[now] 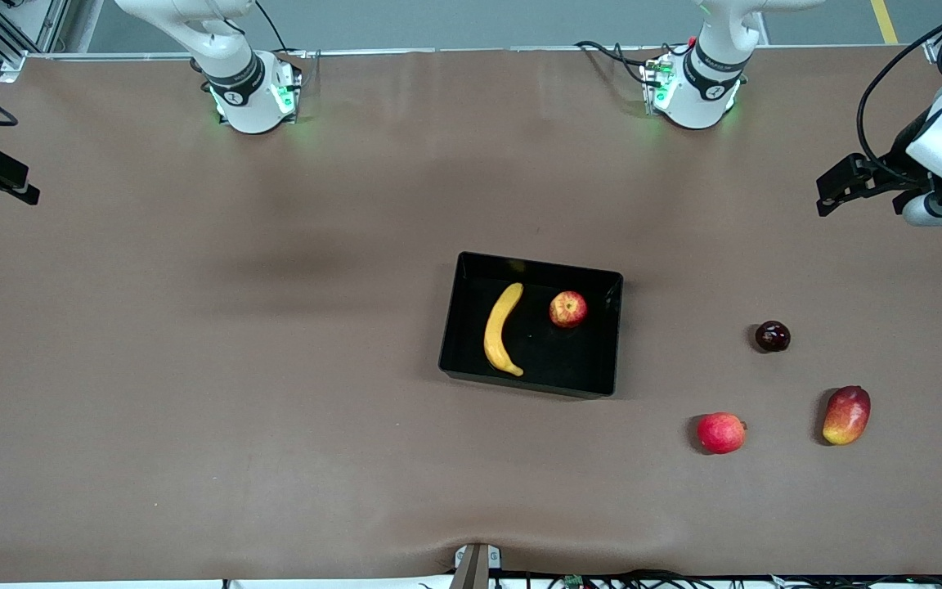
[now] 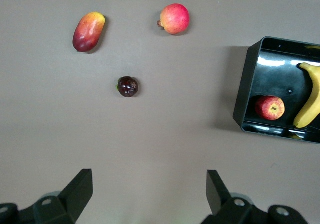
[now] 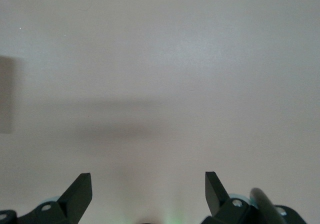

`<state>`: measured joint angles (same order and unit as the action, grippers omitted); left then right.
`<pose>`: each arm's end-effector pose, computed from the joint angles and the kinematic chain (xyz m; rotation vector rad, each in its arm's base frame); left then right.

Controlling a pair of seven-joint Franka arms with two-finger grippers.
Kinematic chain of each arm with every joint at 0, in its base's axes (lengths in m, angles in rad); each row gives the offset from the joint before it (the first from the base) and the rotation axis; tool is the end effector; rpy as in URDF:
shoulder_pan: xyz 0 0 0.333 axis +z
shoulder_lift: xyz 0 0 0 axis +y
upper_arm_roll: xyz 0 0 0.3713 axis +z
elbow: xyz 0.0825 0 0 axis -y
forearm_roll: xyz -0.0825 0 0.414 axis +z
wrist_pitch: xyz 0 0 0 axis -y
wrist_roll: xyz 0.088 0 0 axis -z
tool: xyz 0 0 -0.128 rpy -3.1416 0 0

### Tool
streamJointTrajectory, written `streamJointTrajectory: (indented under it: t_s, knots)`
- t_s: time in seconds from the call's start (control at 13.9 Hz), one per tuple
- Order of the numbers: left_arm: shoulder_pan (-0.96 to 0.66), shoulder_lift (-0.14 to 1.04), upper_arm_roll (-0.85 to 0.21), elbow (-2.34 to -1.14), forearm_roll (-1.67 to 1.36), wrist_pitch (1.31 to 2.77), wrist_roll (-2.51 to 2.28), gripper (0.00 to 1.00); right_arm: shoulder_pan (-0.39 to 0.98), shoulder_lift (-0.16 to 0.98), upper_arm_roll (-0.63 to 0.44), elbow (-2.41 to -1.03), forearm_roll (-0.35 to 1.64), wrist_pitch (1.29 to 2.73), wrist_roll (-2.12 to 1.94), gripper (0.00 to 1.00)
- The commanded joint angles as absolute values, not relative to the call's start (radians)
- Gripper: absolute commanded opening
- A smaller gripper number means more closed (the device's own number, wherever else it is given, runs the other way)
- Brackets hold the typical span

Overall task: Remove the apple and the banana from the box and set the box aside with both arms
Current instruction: 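Reach the left gripper down into the black box toward the red apple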

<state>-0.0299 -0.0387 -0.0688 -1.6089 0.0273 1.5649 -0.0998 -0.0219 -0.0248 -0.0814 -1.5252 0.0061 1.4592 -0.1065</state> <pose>0.5669 -0.0535 0.6615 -3.1113 -0.0019 0.0037 0.5601 -0.0579 0.6861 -3.1286 -0.0060 0.0629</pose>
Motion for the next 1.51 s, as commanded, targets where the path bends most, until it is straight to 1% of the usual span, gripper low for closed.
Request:
streamJointTrajectory:
  t_s: [0.0, 0.22, 0.43, 0.5, 0.72, 1.23, 1.44]
  knots:
    - [-0.031, -0.029, -0.069, -1.583, 0.028, 1.545, -0.106, 1.00, -0.040, -0.041, -0.067, -1.526, 0.015, 1.456, -0.107, 1.00]
    - [-0.041, -0.014, -0.074, -1.580, 0.052, 1.546, -0.109, 1.00, -0.041, -0.041, -0.067, -1.526, 0.015, 1.457, -0.107, 1.00]
    - [-0.061, 0.067, -0.130, -1.562, 0.080, 1.568, -0.120, 1.00, -0.041, -0.040, -0.067, -1.526, 0.015, 1.457, -0.107, 1.00]
    - [-0.070, 0.093, -0.164, -1.562, 0.081, 1.604, -0.145, 1.00, -0.040, -0.040, -0.067, -1.526, 0.015, 1.457, -0.107, 1.00]
    - [-0.115, 0.194, -0.219, -1.565, 0.080, 1.701, -0.364, 1.00, -0.043, -0.040, -0.067, -1.526, 0.015, 1.457, -0.107, 1.00]
    - [-0.313, 0.426, -0.221, -1.568, 0.077, 1.992, -0.739, 1.00, -0.040, -0.020, -0.067, -1.505, 0.014, 1.459, -0.109, 1.00]
    - [-0.362, 0.520, -0.221, -1.574, 0.069, 2.066, -0.825, 1.00, -0.038, -0.021, -0.067, -1.505, 0.014, 1.457, -0.107, 1.00]
